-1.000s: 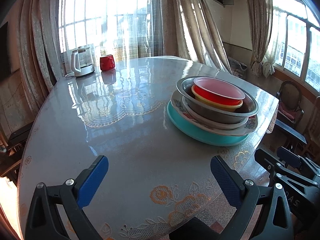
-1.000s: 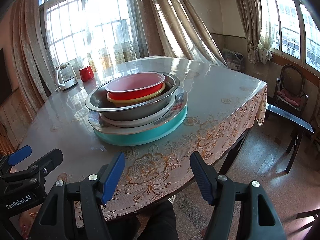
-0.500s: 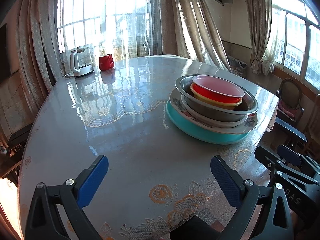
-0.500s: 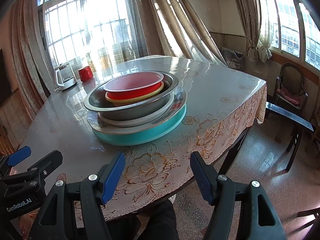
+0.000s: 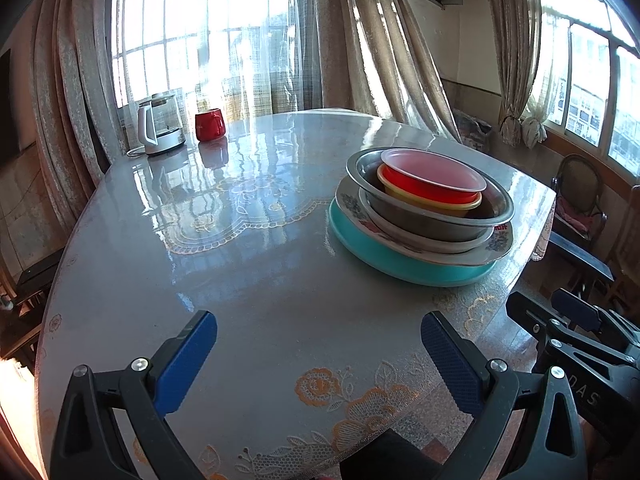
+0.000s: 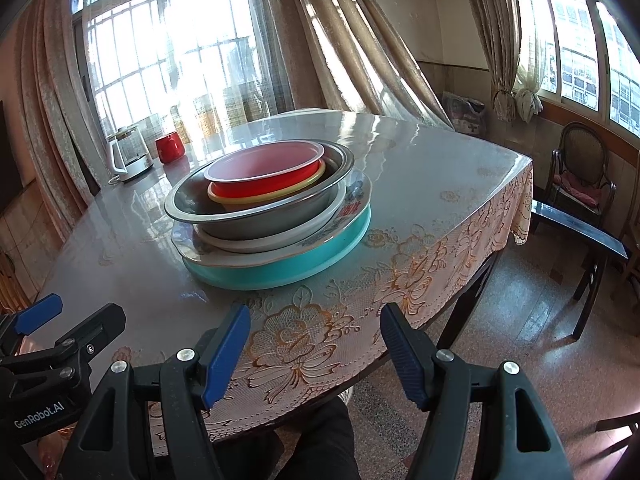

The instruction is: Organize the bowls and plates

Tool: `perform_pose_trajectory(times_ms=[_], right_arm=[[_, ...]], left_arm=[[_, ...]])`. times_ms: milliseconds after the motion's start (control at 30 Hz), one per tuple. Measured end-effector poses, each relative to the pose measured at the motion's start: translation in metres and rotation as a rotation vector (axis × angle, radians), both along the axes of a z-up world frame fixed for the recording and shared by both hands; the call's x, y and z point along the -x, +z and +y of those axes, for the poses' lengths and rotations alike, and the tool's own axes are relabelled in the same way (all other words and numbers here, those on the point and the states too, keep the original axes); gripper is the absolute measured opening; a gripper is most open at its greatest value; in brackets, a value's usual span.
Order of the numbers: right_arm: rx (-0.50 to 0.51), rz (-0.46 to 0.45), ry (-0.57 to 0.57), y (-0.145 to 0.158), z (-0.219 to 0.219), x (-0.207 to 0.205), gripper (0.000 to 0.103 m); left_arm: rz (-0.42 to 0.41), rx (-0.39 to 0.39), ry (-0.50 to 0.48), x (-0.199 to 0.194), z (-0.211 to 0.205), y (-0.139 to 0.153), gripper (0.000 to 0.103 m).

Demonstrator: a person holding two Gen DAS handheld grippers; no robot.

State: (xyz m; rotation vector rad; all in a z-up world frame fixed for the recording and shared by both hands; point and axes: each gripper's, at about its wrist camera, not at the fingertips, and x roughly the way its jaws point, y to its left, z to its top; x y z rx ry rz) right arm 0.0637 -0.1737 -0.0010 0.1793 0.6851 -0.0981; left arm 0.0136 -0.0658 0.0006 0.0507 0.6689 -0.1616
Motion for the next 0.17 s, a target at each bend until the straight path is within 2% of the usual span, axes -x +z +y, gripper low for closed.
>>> perform_pose_trajectory(times_ms=[167], right_arm=[[-0.002, 0.005, -0.001, -0.0005, -0.0007, -0.0012, 0.068]], left_arm=[[0.001, -0.010, -0.005, -0.0006, -0.0020, -0.0004, 0.103]])
